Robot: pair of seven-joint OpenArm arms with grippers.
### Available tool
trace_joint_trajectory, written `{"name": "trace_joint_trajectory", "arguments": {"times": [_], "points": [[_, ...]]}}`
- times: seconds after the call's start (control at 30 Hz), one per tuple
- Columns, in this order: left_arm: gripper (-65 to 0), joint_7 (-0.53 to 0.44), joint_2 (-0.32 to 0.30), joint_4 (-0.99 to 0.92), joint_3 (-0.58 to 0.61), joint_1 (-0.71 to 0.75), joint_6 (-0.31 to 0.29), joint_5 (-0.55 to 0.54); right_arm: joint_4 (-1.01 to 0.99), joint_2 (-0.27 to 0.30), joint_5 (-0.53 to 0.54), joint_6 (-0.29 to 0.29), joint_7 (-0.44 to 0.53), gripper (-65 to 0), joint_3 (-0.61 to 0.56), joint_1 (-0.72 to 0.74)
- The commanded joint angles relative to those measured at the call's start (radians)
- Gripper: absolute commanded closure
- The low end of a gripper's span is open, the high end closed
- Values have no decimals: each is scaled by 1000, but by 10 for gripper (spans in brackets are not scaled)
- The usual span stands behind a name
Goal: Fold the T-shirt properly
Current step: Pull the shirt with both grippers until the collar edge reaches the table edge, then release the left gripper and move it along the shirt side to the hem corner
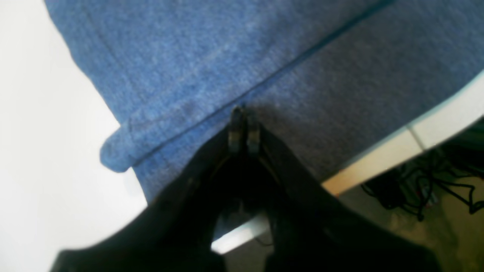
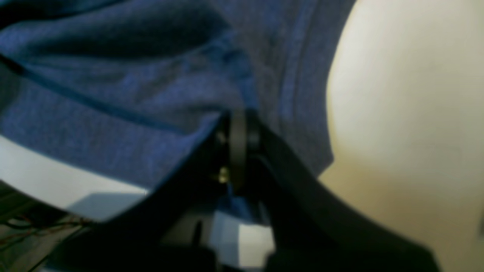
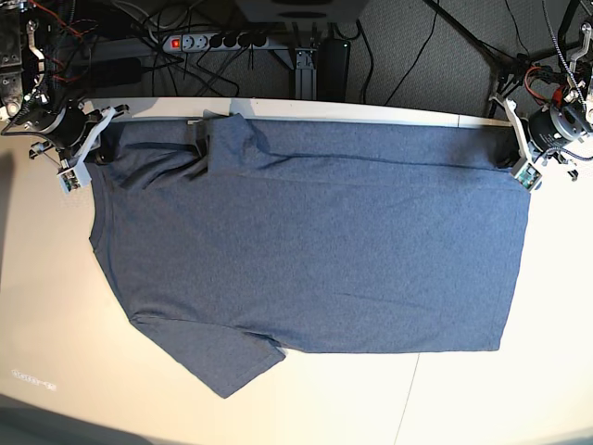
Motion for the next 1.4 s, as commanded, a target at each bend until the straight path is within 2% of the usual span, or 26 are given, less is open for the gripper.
{"name": "trace_joint_trajectory", "arguments": {"times": [0.0, 0.13, 0.87, 1.0, 1.33, 1.37], "points": [[0, 23, -17, 13, -10, 10, -19, 5, 2, 27, -10, 16, -43, 0, 10, -7], [0, 25, -17, 13, -10, 13, -19, 6, 2, 45, -4, 15, -42, 0, 11, -31], [0, 29, -17, 13, -44, 14, -19, -2, 2, 45, -3, 15, -26, 0, 26, -69], [0, 30, -16, 13, -92, 14, -33, -62, 2, 45, -4, 15, -15, 0, 26, -69], [0, 30, -17, 14, -372, -29, -168, -325, 2, 45, -3, 15, -8, 0, 26, -69], [-20, 31, -17, 14, -386, -47, -179, -352, 2, 45, -3, 15, -8, 0, 26, -69]]}}
